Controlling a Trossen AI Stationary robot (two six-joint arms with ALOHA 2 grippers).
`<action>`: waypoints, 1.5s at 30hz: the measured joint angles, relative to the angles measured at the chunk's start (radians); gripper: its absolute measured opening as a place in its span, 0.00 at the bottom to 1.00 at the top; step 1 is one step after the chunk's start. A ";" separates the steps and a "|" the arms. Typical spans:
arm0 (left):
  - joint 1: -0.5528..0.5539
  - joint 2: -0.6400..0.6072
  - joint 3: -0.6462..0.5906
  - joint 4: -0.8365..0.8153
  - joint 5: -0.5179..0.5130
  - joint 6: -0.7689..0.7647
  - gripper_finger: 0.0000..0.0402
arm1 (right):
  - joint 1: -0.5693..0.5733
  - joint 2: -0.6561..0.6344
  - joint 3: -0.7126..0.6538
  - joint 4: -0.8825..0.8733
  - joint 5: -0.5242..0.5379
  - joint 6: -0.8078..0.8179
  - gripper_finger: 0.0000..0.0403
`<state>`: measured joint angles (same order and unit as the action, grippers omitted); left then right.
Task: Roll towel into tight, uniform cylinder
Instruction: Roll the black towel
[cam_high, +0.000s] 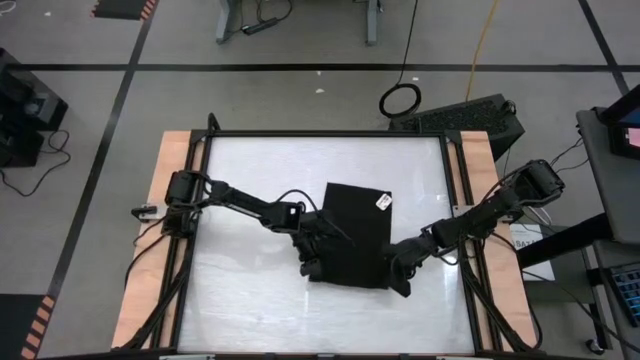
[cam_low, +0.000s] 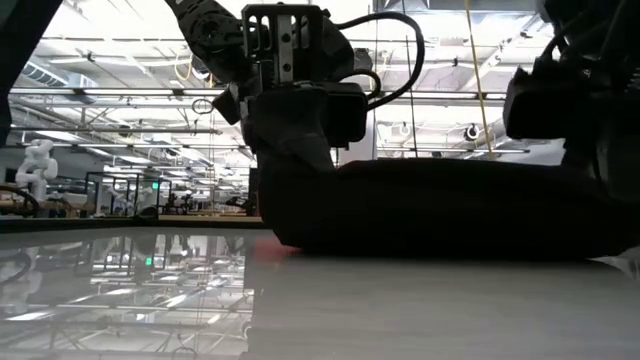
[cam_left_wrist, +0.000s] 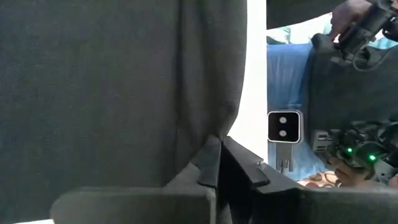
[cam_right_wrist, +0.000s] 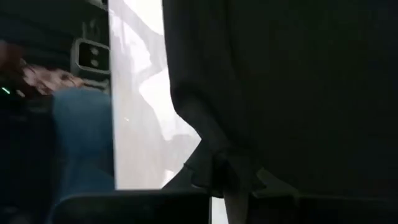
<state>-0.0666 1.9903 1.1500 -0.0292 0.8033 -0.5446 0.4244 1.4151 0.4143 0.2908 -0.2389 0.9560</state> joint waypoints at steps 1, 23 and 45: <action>0.000 0.000 0.000 0.002 0.001 0.001 0.04 | 0.000 0.000 -0.015 0.028 0.001 0.022 0.01; -0.113 -0.095 -0.001 0.018 -0.272 0.463 0.45 | -0.013 -0.003 -0.301 0.542 0.033 0.356 0.01; -0.240 -0.055 -0.001 -0.056 -0.744 0.521 0.45 | -0.013 -0.002 -0.304 0.544 0.029 0.354 0.01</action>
<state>-0.3062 1.9357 1.1489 -0.0852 0.0594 -0.0232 0.4118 1.4132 0.1108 0.8345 -0.2095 1.3104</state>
